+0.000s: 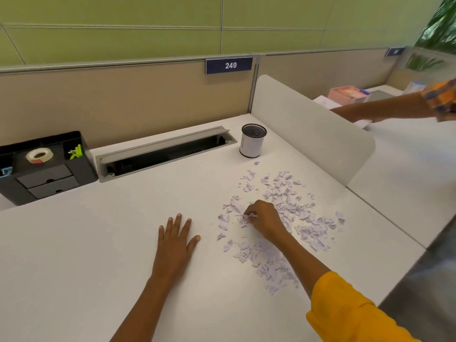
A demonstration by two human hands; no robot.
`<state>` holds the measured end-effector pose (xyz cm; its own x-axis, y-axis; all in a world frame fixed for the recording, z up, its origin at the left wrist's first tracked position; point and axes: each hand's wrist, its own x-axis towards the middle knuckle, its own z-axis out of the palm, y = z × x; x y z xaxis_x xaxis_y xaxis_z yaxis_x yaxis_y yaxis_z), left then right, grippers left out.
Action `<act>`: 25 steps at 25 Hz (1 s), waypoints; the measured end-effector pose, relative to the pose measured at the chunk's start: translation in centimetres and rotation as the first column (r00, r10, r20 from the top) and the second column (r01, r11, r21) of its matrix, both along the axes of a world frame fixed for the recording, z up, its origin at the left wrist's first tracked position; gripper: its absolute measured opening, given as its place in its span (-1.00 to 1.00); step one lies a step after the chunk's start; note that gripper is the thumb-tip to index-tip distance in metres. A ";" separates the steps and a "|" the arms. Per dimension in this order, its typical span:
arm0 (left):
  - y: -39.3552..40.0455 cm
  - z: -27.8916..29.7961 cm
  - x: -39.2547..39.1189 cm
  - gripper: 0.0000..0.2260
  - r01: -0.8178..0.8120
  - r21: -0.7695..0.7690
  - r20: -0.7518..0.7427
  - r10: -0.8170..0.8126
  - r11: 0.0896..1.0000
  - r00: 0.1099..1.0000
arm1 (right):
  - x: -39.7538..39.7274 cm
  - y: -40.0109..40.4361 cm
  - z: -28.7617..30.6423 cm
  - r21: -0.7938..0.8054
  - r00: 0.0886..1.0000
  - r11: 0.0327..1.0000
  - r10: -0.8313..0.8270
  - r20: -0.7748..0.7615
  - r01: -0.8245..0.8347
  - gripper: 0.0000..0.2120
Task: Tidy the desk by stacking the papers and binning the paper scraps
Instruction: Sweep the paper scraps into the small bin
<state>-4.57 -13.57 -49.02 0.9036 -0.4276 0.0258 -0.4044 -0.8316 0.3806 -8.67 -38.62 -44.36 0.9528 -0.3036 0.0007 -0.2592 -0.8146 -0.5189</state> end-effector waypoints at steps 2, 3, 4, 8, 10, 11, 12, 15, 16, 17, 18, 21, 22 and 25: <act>0.1 0.2 0.0 0.10 0.006 0.016 -0.003 -0.006 1.000 1.000 | -0.8 -0.4 0.7 0.072 0.996 0.994 -0.080 0.043 0.076 -0.85; 0.2 0.2 0.0 0.10 0.005 0.014 -0.001 -0.005 1.000 1.000 | -1.2 -0.6 1.2 0.126 0.990 0.986 -0.118 0.071 0.109 -0.88; 0.2 0.2 0.0 0.09 0.000 0.006 0.003 0.000 1.000 1.000 | -1.5 -0.9 1.8 0.186 0.984 0.974 -0.149 0.099 0.129 -0.90; 0.3 0.4 0.0 0.09 -0.027 -0.009 0.011 0.027 1.000 1.000 | -0.5 -3.6 3.8 0.517 0.957 0.842 -0.260 0.131 0.158 -0.91; 0.2 0.7 -0.1 0.11 -0.067 -0.009 0.011 0.067 0.998 0.998 | 0.5 -5.0 4.7 0.616 0.953 0.772 -0.281 0.111 0.157 -0.90; 0.1 0.8 0.0 0.12 -0.094 0.004 0.019 0.094 0.996 0.995 | 1.0 -5.6 5.1 0.650 0.954 0.747 -0.278 0.113 0.141 -0.90; -0.1 0.9 0.0 0.12 -0.124 0.018 0.026 0.123 0.992 0.992 | 1.5 -6.1 5.5 0.673 0.955 0.729 -0.273 0.116 0.127 -0.89; -1.1 1.2 0.2 0.01 -0.227 0.025 0.018 0.227 0.973 0.974 | 3.7 -8.3 6.8 0.703 0.963 0.707 -0.238 0.129 0.081 -0.84; -1.4 1.2 0.1 -0.02 -0.253 0.020 0.024 0.253 0.967 0.967 | 4.5 -9.0 7.2 0.704 0.965 0.707 -0.227 0.134 0.068 -0.84; -1.7 1.2 0.0 -0.03 -0.274 0.013 0.037 0.274 0.962 0.961 | 5.4 -9.8 7.5 0.706 0.964 0.706 -0.225 0.140 0.062 -0.84; -2.1 1.2 0.0 -0.05 -0.292 0.011 0.046 0.291 0.956 0.955 | 6.5 -10.7 7.9 0.710 0.962 0.702 -0.229 0.145 0.060 -0.83; -2.6 1.1 0.2 -0.17 -0.326 0.063 0.049 0.323 0.943 0.945 | 10.0 -12.9 8.8 0.722 0.957 0.690 -0.239 0.166 0.047 -0.78; -2.6 1.1 0.4 -0.19 -0.332 0.075 0.051 0.329 0.940 0.943 | 11.2 -13.3 9.1 0.724 0.955 0.689 -0.242 0.172 0.044 -0.77; -2.5 0.9 1.3 -0.20 -0.340 0.090 0.095 0.331 0.936 0.939 | 15.0 -14.3 9.5 0.729 0.943 0.683 -0.270 0.197 0.043 -0.77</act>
<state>-3.28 -16.06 -48.07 0.9919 -0.1040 0.0725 -0.1197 -0.9571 0.2638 6.32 -52.90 -34.84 0.8847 -0.4651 -0.0330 -0.1076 -0.1347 -0.9850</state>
